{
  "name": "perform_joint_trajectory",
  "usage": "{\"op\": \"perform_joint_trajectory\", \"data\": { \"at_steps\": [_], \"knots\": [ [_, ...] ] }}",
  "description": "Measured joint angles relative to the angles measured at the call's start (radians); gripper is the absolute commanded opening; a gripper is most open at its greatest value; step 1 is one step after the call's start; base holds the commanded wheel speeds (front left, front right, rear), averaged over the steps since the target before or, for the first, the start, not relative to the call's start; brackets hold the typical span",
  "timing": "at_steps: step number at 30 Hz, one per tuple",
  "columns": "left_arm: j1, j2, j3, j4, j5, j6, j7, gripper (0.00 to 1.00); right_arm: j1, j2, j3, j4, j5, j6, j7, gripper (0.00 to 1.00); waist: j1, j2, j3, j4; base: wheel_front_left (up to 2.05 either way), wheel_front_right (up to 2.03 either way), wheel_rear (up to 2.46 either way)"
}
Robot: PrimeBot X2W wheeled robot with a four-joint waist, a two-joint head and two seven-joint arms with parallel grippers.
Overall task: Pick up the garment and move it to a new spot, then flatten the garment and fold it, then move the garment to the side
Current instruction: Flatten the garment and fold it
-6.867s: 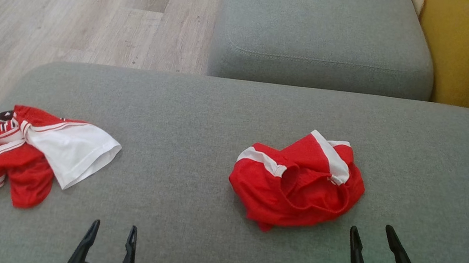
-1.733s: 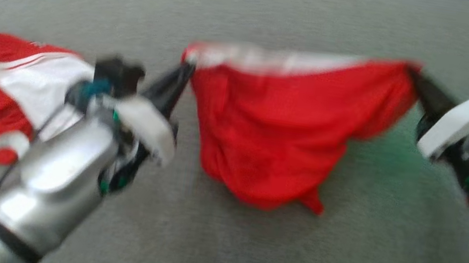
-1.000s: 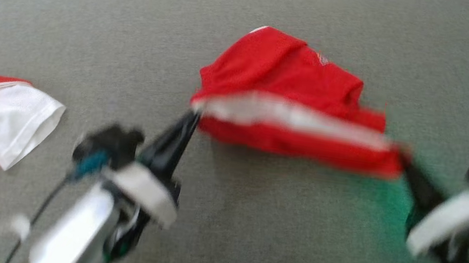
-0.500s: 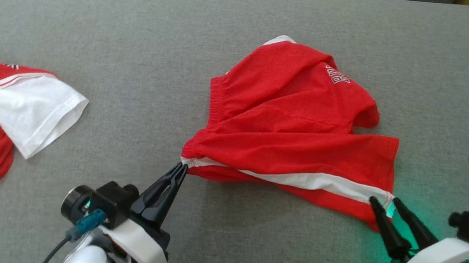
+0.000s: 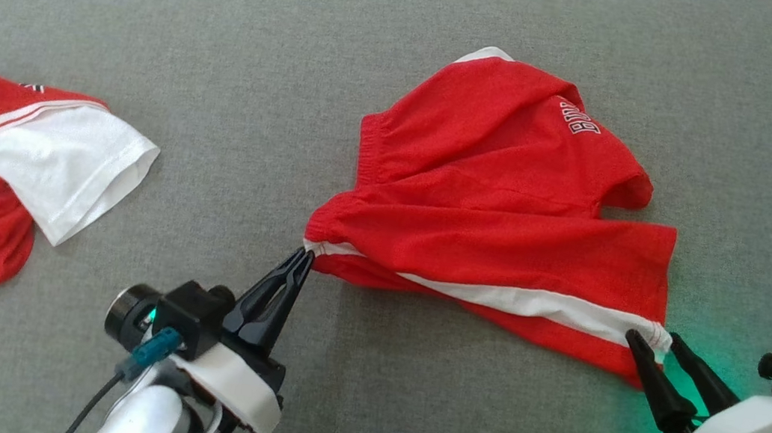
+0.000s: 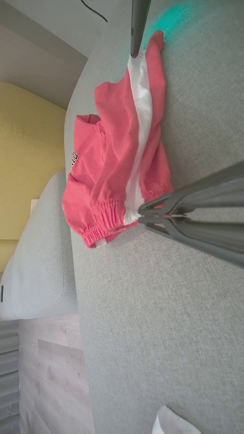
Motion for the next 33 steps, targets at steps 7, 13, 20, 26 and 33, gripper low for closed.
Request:
{"op": "perform_joint_trajectory", "data": {
  "at_steps": [7, 13, 20, 26, 33],
  "knots": [
    [0.0, -0.008, 0.007, 0.015, 0.002, -0.004, 0.0, 0.0, 0.012, 0.034, -0.044, -0.037, -0.031, 0.0, 0.036, 0.0, 0.0, 0.0, 0.001, 0.006, 0.0, 0.0, 0.0],
    [-0.001, -0.008, 0.009, 0.022, 0.003, -0.004, 0.0, 0.0, 0.038, 0.041, -0.071, -0.053, -0.067, 0.0, 0.06, 0.0, 0.0, 0.0, -0.004, 0.01, 0.0, 0.0, 0.0],
    [-0.055, 0.017, -0.024, -0.009, -0.066, -0.004, 0.0, 0.0, 0.028, 0.061, -0.194, -0.114, -0.11, 0.0, -0.004, 0.0, 0.0, 0.0, -0.031, -0.008, 0.0, 0.0, 0.0],
    [-0.364, 0.143, -0.137, -0.047, -0.218, -0.012, 0.054, 0.0, -0.187, 0.055, -0.338, -0.148, -0.17, 0.0, -0.02, 0.0, 0.0, 0.0, -0.024, -0.049, 0.0, 0.0, 0.0],
    [-0.888, 0.164, -0.313, 0.018, -0.332, -0.012, 0.132, 0.0, -0.636, 0.031, -0.449, -0.057, -0.285, 0.0, -0.006, 0.0, 0.0, 0.0, 0.041, -0.094, 0.0, 0.0, 0.0]
  ]
}}
